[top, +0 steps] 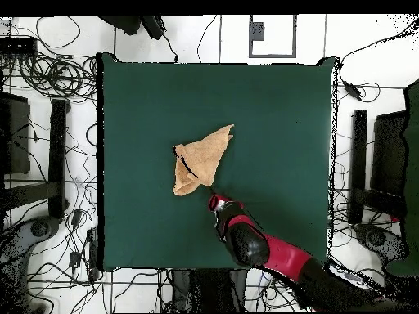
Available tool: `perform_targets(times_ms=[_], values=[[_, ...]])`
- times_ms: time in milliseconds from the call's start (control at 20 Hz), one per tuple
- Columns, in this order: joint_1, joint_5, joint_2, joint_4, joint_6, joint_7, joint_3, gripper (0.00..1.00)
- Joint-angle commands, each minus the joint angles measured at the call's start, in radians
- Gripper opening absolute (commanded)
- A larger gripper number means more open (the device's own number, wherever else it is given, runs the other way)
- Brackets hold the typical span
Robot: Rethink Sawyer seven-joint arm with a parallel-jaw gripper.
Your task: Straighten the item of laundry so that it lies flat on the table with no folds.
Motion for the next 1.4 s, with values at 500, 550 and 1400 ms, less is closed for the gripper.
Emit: perform_targets(times_ms=[500,550,1400], values=[[0.096,0.030,0.114,0.000,-0.017,0.246,0.242,1.00],[0.108,0.042,0.106,0.010,-0.032,0.257,0.243,1.00],[0.459,0.195,0.000,0.083,-0.628,0.263,0.111,1.00]])
